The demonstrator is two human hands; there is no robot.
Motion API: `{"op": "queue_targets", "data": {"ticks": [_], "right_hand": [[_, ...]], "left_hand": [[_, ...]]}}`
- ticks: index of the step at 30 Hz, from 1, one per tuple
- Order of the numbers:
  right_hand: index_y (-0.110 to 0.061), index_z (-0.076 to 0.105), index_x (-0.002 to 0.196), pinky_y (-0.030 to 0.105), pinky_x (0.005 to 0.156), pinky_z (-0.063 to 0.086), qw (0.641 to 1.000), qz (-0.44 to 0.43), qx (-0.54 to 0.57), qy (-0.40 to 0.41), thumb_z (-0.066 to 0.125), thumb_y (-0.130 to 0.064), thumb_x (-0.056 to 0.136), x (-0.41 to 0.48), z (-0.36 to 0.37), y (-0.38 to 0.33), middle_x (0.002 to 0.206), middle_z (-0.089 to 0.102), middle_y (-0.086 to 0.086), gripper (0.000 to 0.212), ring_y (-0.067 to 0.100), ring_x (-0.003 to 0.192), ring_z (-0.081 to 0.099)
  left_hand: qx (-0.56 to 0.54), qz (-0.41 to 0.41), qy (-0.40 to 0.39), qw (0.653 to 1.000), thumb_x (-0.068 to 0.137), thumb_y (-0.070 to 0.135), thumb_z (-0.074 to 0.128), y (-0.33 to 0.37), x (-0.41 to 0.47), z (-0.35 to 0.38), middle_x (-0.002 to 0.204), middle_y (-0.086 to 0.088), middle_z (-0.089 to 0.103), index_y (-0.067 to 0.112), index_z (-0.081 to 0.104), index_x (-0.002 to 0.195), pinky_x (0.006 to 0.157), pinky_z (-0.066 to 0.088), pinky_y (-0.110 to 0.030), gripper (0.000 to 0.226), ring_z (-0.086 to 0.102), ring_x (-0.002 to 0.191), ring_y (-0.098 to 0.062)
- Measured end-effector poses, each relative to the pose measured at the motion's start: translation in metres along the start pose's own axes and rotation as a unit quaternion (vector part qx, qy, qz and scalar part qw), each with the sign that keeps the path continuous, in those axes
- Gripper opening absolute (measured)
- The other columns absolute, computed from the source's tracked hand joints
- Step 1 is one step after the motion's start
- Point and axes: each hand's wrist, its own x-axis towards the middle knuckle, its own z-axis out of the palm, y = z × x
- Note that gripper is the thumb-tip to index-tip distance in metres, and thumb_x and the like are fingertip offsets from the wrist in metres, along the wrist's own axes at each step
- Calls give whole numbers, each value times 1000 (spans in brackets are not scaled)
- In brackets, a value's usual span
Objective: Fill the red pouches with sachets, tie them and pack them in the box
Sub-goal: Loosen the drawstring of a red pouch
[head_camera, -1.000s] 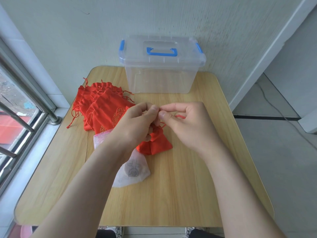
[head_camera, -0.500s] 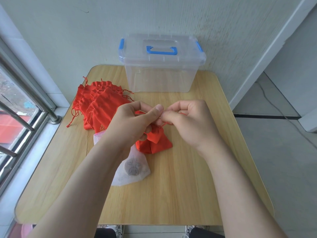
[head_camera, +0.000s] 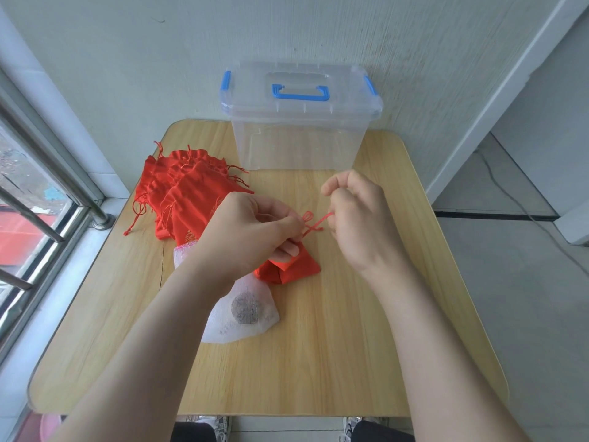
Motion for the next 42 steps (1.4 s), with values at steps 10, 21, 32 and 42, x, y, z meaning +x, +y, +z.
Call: {"op": "queue_targets", "data": {"ticks": [10,21,32,42], "right_hand": [[-9,63,92,24,48,31,994,-21,87,-62,53,5,93,-1,-5,-3,52,44,-4,17,10,46,36],[-12,61,109,27,53,43,994,-39,87,-49,54,1,99,-1,-7,-2,63,63,3,18,13,52,52],[-26,75,101,22,67,57,987,-135,-72,-42,82,-8,82,-5,-2,6,92,77,-8,26,9,78,74],[-23,86,97,26,71,58,955,-229,-189,-29,89,-18,84,-7,-2,2,81,78,-10,14,6,75,71]], "left_hand": [[154,32,-46,986,92,11,75,0,-4,-1,71,-7,78,9,80,84,77,67,-43,10,79,70,-26],[111,47,-61,991,95,12,75,4,-6,-1,74,-11,76,10,81,81,63,60,-28,16,73,65,-20],[27,24,37,999,98,12,72,0,1,-4,74,-5,75,8,81,88,53,47,-15,14,61,54,-6],[65,62,33,995,99,16,73,-3,-2,-8,72,-3,76,17,84,86,57,52,-19,17,64,61,-8]]}}
